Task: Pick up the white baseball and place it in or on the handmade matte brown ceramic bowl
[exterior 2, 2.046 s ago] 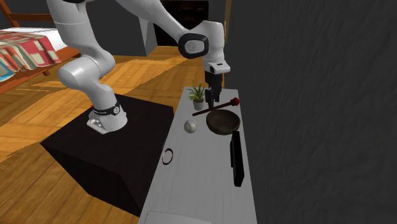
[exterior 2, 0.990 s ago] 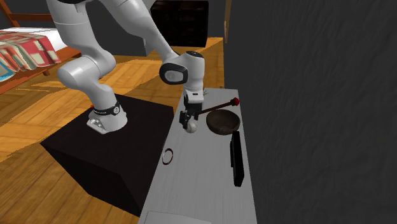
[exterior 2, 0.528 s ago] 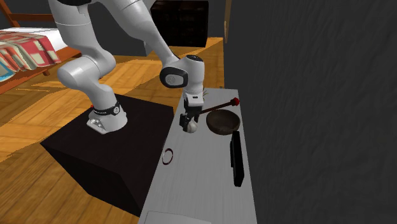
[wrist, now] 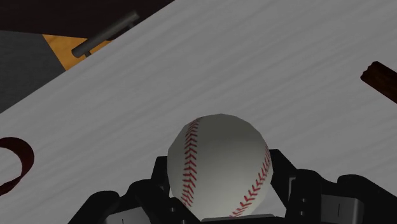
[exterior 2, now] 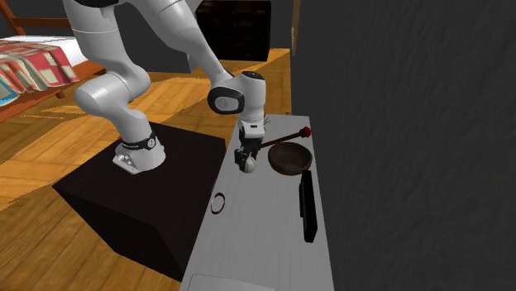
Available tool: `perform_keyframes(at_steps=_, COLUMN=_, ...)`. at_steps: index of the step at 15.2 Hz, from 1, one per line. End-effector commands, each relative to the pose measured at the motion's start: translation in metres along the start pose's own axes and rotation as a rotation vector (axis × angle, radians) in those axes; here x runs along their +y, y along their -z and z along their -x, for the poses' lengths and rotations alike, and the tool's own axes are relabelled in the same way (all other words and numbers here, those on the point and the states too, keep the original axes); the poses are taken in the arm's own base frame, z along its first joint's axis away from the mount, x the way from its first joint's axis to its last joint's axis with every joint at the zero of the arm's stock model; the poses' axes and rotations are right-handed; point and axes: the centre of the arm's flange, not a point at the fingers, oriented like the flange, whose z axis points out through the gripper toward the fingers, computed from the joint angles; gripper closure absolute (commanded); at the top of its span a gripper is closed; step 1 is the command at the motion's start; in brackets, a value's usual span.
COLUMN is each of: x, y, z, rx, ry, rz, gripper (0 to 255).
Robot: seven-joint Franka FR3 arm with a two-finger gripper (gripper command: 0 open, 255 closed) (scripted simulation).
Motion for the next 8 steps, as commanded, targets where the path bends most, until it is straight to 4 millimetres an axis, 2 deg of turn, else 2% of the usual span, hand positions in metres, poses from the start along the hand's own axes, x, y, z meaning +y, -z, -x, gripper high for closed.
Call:
perform_keyframes(at_steps=1, x=0.0, y=-0.001, z=0.0, rx=-0.001, ry=0.0, rz=0.0, gripper=255)
perform_keyframes(at_steps=4, x=0.0, y=0.0, z=0.0, rx=-0.001, ry=0.0, rz=0.0, gripper=255)
perform_keyframes(at_steps=8, x=0.003, y=0.02, z=0.0, rx=-0.001, ry=0.0, rz=0.0, gripper=255)
